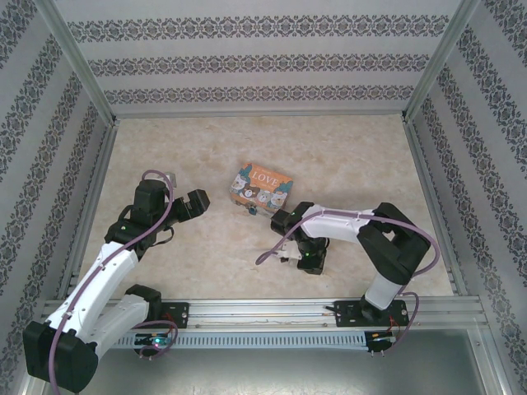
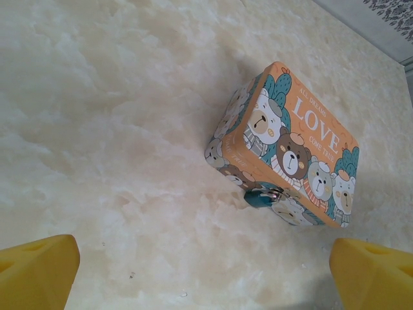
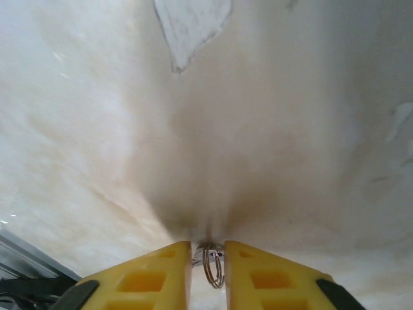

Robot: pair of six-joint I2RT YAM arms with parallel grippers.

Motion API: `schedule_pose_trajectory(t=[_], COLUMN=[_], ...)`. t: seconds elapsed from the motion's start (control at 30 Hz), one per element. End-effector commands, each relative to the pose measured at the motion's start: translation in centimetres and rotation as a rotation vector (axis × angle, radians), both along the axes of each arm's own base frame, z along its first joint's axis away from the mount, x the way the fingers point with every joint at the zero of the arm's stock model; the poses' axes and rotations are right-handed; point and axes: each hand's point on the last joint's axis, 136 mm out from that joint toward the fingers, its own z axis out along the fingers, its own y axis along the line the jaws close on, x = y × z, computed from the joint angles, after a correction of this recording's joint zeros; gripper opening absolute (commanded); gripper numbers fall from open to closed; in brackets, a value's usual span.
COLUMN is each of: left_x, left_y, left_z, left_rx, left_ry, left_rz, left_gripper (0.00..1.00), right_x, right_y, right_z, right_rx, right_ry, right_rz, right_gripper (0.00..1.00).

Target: Unlock the padlock with the key

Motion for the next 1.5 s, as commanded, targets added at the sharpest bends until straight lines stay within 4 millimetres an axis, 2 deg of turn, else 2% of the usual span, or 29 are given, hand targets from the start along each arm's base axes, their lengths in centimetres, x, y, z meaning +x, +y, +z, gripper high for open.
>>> schedule_pose_trajectory(t=[0.0, 0.17, 0.2, 0.3, 0.37, 0.8, 0.87, 1.1, 1.23, 1.33, 1.47], left_x=[-0.1, 0.1, 0.1, 0.2, 0.3, 0.5, 0.5, 0.5, 0.5, 0.6, 0.8], left_y=[0.3, 0.1, 0.1, 0.0, 0.0, -0.1, -0.1, -0.1, -0.1, -0.2, -0.8], left_z=[-0.5, -0.4, -0.4, -0.3, -0.4, -0.6, -0.7, -0.6, -0.6, -0.3, 0.4], left_rx=[-0.001, -0.005, -0.005, -0.004, -0.005, 0.005, 0.008, 0.019, 0.022, 0.018, -0.015], left_ry=[0.015, 0.014, 0.014, 0.013, 0.014, 0.024, 0.026, 0.027, 0.024, 0.015, -0.015], left_rz=[0.021, 0.014, 0.013, 0.012, 0.009, -0.001, -0.002, -0.007, -0.010, -0.017, -0.037], left_gripper=[0.99, 0.99, 0.99, 0.99, 0.99, 0.99, 0.99, 0.99, 0.99, 0.99, 0.99], right_x=[0.1, 0.5, 0.5, 0.4, 0.3, -0.9, -0.8, -0.9, -0.4, 1.2, 4.6], right_y=[0.2, 0.0, 0.0, -0.4, -0.5, -0.9, -1.0, -0.7, -0.3, 0.2, 2.6], right_z=[1.0, 1.7, 1.7, 1.7, 1.6, 0.1, -0.1, 0.0, 1.0, 2.5, 6.8], right_rx=[0.057, 0.090, 0.090, 0.076, 0.069, -0.009, -0.021, -0.012, 0.035, 0.099, 0.297], right_ry=[-0.008, -0.026, -0.028, -0.027, -0.020, 0.075, 0.082, 0.093, 0.059, -0.013, -0.148], right_rz=[-0.018, -0.040, -0.040, -0.040, -0.038, -0.027, -0.028, -0.033, -0.046, -0.084, -0.210], right_gripper=[0.14, 0.01, 0.02, 0.19, 0.26, 0.26, 0.24, 0.00, 0.00, 0.00, 0.00])
